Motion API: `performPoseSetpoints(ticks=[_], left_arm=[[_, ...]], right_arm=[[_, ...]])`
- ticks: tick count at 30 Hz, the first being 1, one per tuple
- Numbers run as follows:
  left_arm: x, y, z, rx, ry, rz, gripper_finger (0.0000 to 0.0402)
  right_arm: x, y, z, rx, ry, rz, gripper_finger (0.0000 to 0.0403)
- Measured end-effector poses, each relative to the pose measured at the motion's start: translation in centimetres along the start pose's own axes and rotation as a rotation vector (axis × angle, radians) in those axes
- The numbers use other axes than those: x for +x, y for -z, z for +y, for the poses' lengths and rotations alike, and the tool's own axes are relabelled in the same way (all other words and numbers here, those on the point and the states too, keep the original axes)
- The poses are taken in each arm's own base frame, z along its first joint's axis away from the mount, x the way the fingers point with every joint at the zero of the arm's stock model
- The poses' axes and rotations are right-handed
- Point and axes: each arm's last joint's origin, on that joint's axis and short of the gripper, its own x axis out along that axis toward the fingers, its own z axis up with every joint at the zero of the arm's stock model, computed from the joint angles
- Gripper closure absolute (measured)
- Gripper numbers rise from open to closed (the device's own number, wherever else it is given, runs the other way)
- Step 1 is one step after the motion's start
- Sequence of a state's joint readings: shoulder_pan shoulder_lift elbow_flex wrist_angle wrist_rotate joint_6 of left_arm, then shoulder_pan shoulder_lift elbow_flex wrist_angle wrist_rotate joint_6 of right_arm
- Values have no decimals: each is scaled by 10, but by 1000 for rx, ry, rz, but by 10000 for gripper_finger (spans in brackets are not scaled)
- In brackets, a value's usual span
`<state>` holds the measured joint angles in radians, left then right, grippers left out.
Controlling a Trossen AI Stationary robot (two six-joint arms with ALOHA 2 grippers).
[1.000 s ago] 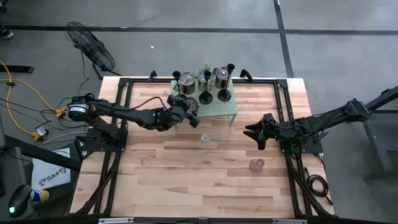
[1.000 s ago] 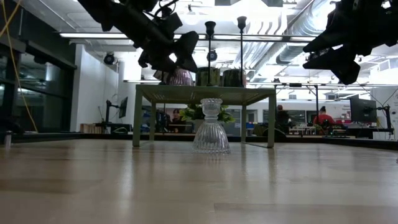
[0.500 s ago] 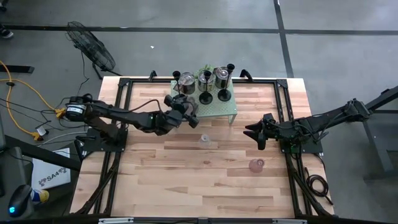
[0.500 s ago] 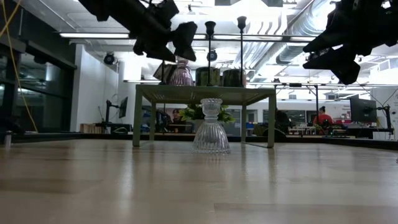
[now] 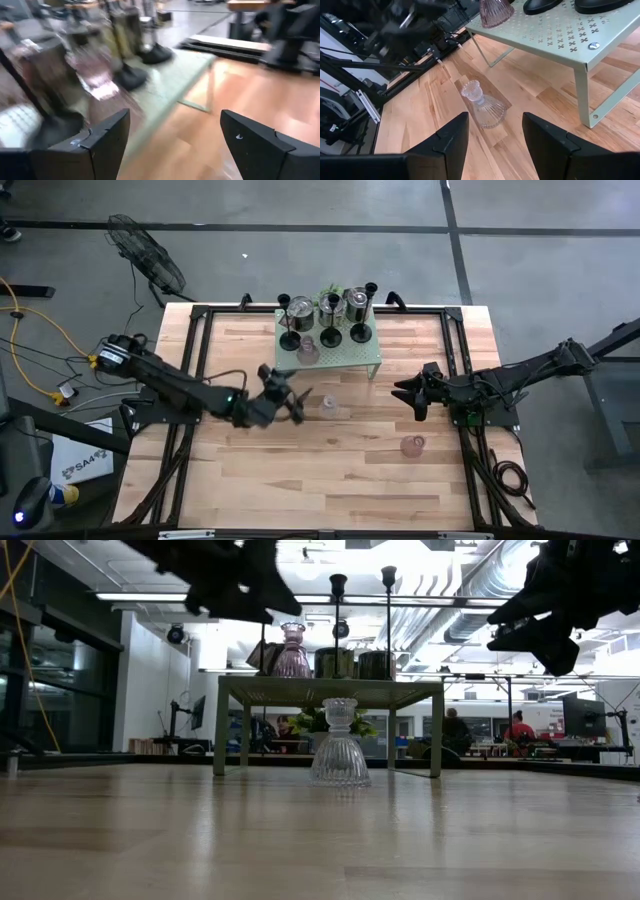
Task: Pick & Place candle stick holders
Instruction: Put the transparent candle holder on the shelf
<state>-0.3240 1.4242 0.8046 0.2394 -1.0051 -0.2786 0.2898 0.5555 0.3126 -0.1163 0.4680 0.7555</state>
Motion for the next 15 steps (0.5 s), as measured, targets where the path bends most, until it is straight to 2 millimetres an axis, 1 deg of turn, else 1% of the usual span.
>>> performPoseSetpoints(ticks=[3, 6, 11, 15], left_arm=[[-11, 16, -8, -22, 45, 19, 98], [-16, 32, -11, 11, 68, 49, 98], [-10, 47, -26, 11, 133, 66, 98], [-1, 54, -42, -26, 203, 7, 98]], right_arm=[[0, 0, 0, 0, 0, 0, 225], [0, 0, 0, 0, 0, 0, 225], [0, 0, 0, -1, 1, 1, 225], [0, 0, 0, -1, 1, 2, 225]])
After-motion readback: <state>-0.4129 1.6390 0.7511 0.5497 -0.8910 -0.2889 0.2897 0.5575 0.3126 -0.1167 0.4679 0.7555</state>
